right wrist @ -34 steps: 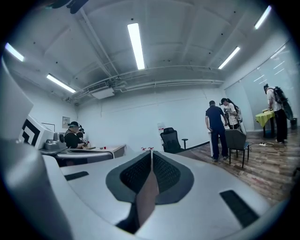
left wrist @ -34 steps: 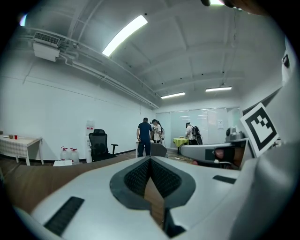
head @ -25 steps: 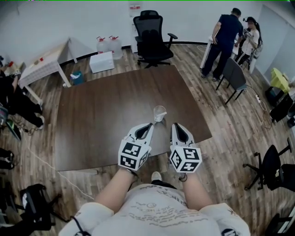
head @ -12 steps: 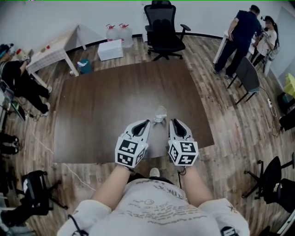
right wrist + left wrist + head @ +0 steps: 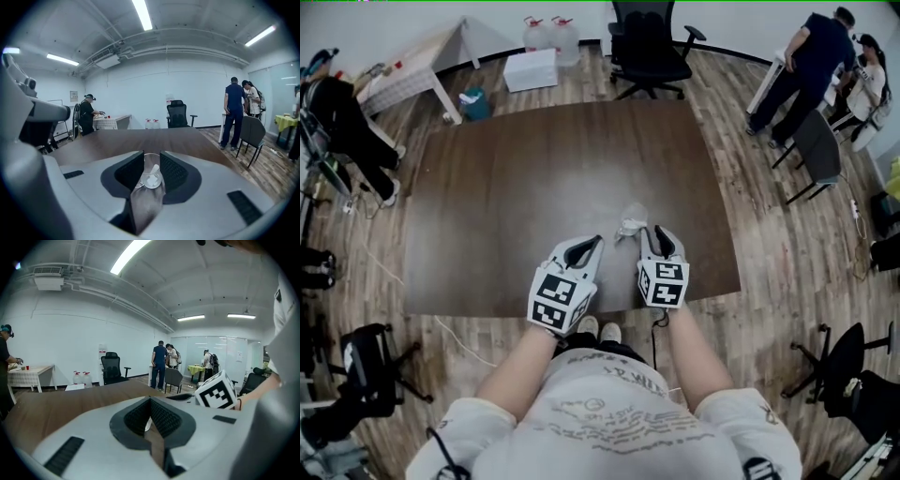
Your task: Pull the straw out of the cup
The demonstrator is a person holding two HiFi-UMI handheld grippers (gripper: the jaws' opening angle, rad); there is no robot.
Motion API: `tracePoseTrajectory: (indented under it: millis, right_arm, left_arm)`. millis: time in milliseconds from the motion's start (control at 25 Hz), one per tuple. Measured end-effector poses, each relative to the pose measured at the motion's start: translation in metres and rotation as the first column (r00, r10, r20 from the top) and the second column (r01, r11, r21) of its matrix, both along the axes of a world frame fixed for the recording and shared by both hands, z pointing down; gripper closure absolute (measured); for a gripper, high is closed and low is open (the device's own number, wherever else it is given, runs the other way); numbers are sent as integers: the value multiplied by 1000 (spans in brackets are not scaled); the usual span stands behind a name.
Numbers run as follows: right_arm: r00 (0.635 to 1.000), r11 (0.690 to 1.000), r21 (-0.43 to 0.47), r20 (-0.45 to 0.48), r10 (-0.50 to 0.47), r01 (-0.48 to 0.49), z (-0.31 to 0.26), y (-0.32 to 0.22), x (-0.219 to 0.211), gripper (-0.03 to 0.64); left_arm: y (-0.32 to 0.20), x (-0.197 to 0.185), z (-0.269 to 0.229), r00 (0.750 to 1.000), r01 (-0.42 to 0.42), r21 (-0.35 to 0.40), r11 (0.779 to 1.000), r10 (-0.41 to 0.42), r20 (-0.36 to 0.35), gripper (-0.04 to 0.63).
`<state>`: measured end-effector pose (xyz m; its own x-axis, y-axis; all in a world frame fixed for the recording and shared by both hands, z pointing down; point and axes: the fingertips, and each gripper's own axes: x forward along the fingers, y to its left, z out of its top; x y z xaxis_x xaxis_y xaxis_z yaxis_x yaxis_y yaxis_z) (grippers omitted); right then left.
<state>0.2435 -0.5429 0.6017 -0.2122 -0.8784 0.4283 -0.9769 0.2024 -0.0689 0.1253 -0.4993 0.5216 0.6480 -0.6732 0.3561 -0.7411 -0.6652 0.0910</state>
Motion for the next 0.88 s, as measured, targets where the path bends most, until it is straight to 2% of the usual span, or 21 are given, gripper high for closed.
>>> tracePoseTrajectory:
  millis: [160,400,720,880]
  right_arm:
    - [999,997,-72,-16,30,-31,30,-18,5,509]
    - [999,991,-127,-22,37,-40,53,-25,-5,509]
    - [998,986,-161,-43,35,-42,72,-42,-3,511]
    - [997,989,-141,-74,23,-33,71,-44,-11,548]
  left_arm:
    - [-4,-1,2,1000,-8,-26,1000,8,-13,595]
    - [-8,-9,-3,1000,-21,-35,999,20,-24,595]
    - [-15,-6,6,1000,-19,-42,999,19,0,595]
    - [-18,-15,8,1000,1,-52,999,-2,-9,595]
